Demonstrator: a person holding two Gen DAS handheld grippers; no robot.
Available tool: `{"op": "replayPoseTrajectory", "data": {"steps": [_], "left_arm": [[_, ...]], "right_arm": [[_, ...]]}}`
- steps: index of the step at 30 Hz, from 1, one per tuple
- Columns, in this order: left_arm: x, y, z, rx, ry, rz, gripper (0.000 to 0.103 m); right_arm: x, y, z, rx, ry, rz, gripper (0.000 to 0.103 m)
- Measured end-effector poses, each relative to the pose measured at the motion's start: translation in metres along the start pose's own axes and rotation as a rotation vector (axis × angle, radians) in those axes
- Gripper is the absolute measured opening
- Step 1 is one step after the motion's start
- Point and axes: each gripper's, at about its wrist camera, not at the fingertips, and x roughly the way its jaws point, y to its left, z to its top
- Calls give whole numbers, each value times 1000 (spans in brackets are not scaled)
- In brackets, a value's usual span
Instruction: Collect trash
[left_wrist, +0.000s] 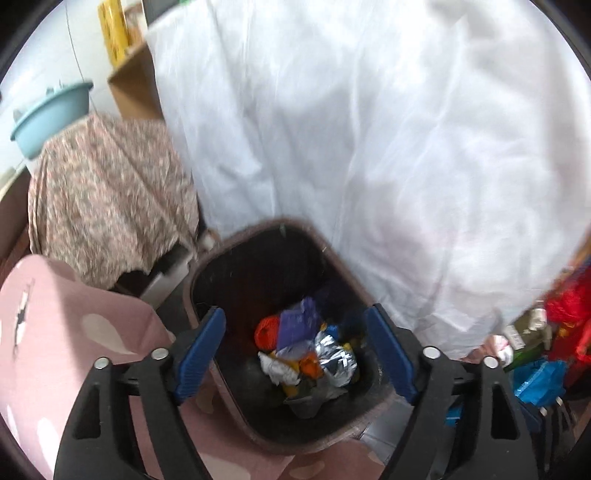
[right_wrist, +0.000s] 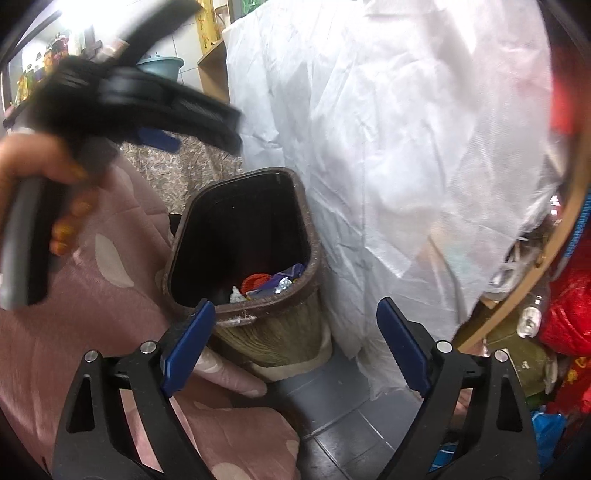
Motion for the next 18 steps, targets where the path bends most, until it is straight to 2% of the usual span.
{"op": "replayPoseTrajectory", "data": {"steps": [3, 7, 13, 18], "left_arm": [[-42, 1, -11, 8, -79, -31, 90], [-108, 5, -37, 50, -213, -30, 98], [-192, 26, -91, 36, -346, -24, 98], [-250, 45, -149, 1, -450, 70, 98]], "right_arm": [[-19, -1, -2, -2, -22, -21, 89], [-56, 9, -3, -20, -83, -52, 93], [-122, 43, -5, -73, -203, -33, 97], [-173, 85, -7, -141, -291, 31, 97]]}}
